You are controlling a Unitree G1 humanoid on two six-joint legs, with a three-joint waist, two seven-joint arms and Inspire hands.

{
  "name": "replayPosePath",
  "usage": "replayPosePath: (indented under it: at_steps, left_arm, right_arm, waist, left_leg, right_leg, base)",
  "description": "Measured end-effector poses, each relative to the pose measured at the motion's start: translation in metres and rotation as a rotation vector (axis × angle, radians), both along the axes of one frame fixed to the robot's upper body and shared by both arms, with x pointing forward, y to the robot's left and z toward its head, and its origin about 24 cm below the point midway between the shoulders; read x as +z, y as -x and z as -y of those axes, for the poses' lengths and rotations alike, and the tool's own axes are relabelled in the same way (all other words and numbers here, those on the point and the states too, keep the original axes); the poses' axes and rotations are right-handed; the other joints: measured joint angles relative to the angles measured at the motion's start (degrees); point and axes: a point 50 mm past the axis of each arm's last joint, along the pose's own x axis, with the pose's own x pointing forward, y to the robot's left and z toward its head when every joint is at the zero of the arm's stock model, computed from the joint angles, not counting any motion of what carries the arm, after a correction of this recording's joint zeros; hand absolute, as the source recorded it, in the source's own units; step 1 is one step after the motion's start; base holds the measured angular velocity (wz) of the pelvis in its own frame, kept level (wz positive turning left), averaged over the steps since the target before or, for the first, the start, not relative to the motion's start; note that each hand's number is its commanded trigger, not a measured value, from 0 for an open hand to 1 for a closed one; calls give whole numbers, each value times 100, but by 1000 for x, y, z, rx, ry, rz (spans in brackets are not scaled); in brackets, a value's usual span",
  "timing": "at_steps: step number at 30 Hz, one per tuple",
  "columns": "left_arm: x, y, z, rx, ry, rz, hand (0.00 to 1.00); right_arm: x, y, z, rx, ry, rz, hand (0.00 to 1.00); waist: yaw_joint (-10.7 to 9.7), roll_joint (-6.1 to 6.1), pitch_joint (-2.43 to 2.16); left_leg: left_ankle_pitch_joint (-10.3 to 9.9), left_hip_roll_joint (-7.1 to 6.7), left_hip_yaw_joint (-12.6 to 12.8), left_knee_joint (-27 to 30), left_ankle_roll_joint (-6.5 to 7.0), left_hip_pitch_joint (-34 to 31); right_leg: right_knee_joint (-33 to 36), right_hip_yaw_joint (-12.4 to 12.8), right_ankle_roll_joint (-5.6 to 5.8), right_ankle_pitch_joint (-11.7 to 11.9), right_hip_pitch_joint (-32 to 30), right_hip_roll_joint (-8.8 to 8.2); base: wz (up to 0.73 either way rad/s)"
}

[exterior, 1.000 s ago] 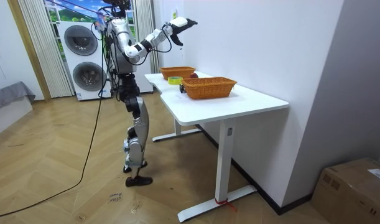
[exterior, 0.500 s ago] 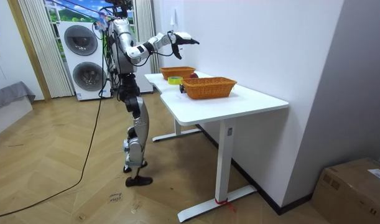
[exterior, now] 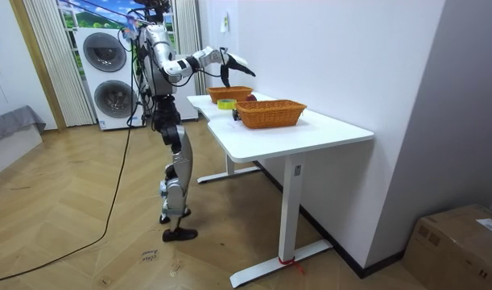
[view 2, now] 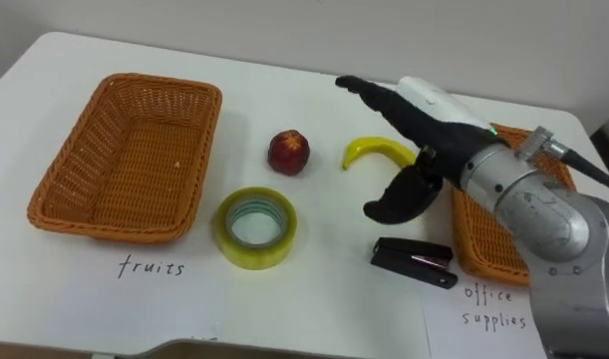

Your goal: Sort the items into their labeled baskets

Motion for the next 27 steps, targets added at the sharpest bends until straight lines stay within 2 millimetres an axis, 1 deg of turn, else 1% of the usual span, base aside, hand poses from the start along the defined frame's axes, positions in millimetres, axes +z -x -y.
replayPosePath:
  at_steps: [4,10,20,27]
  left_arm:
    - [1,-3,-2,-3,-3,2,0]
    - [1,-5,-4,-3,-8,7,0]
    - [2,-5,-5,-1,-17,5,0]
    - [3,-5,-7,-2,-23,3,0]
  right_arm:
    - [-3,1,0,16,4,-53,0]
    - [-6,2,0,30,10,-105,0]
    - [-8,3,-1,48,17,-140,0]
    - [-16,1,4,34,12,-202,0]
  waist:
    - [4,-20,-2]
    - [9,-50,-18]
    - [8,-73,-12]
    - [4,-127,-19]
  left_leg:
    - [0,0,-1,6,0,-4]
    - [0,0,-2,26,0,-2]
    - [0,0,-3,25,0,4]
    - [0,1,-2,11,0,5]
  right_leg:
    - [1,-3,0,0,-5,-2]
    - [3,0,0,0,-10,-2]
    - [3,17,0,0,0,-2]
    - [1,28,0,0,2,-2]
  base:
    - [0]
    - [0]
    - [0]
    - [0]
